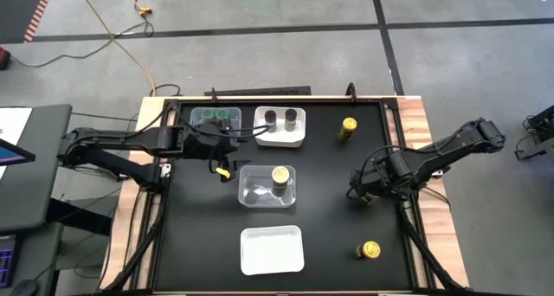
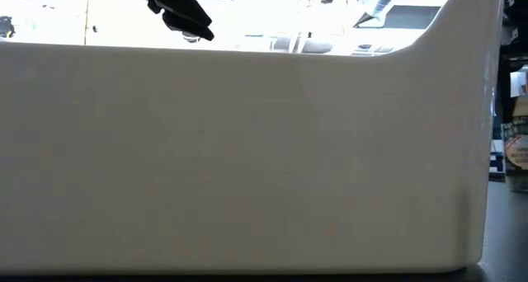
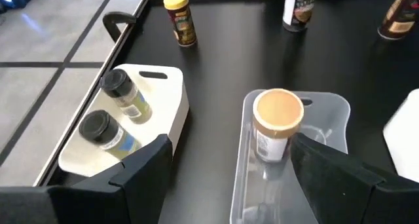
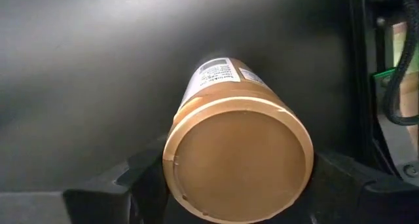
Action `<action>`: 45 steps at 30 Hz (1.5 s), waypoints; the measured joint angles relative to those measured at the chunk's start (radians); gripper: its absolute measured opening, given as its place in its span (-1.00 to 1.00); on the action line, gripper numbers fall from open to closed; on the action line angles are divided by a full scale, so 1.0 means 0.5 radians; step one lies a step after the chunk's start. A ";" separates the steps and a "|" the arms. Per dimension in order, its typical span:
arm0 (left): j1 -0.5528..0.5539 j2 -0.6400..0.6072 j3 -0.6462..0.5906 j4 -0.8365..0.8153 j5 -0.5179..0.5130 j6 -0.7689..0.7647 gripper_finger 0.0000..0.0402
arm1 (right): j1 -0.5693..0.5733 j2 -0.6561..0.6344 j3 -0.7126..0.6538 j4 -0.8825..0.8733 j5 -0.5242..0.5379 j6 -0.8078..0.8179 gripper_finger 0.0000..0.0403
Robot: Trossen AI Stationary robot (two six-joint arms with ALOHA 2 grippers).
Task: Sort spices by type
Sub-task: Put the brown seasoning bottle into the center transparent bin
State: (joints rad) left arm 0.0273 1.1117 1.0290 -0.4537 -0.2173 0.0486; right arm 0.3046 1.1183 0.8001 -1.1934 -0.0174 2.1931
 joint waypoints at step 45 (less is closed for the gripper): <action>-0.001 -1.422 -0.700 -0.245 -0.049 -0.248 0.48 | -0.467 2.006 3.024 -0.080 0.310 -2.291 0.48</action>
State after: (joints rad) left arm 0.0269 0.4007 0.6792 -0.5762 -0.2417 -0.0753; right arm 0.0712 2.1212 2.3119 -1.2332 0.1375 1.0473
